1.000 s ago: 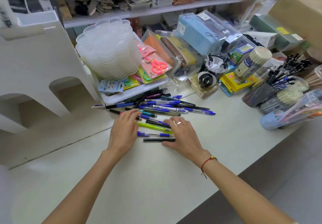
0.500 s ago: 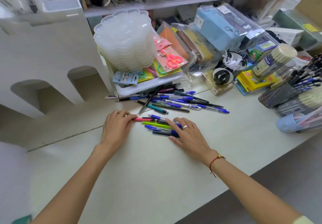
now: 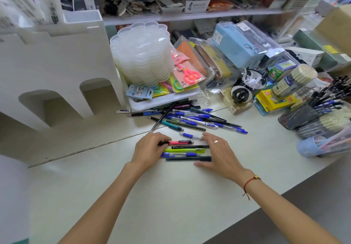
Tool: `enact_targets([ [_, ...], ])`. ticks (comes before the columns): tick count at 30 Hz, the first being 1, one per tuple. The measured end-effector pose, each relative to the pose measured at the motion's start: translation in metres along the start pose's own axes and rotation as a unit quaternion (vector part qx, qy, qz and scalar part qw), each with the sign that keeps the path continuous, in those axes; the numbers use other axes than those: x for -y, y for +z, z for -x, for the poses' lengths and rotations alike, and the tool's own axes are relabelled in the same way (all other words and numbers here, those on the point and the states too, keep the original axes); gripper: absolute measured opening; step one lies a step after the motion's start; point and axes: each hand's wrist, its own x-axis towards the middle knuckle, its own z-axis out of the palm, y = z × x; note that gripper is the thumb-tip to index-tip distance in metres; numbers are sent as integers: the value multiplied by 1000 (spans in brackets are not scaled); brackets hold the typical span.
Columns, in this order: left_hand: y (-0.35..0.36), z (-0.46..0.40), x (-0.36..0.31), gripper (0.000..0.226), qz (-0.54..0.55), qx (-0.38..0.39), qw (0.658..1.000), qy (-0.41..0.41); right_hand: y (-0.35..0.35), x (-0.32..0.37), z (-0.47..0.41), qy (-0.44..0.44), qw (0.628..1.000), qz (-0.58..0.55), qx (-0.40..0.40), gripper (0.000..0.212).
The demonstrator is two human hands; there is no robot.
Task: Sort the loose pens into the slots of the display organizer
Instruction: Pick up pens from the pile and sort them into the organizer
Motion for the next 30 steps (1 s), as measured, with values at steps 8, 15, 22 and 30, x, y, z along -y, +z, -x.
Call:
enact_targets([
  [8, 16, -10, -32, 27, 52, 56, 997, -10, -2, 6, -12, -24, 996, 46, 77, 87],
  [15, -1, 35, 4, 44, -7, -35, 997, -69, 6, 34, -12, -56, 988, 134, 55, 63],
  [22, -15, 81, 10, 40, 40, -38, 983, -176, 19, 62, -14, -29, 978, 190, 82, 37],
  [30, -21, 94, -30, 44, 341, 77, 866, -359, 1, 90, -12, 33, 988, 43, 148, 38],
])
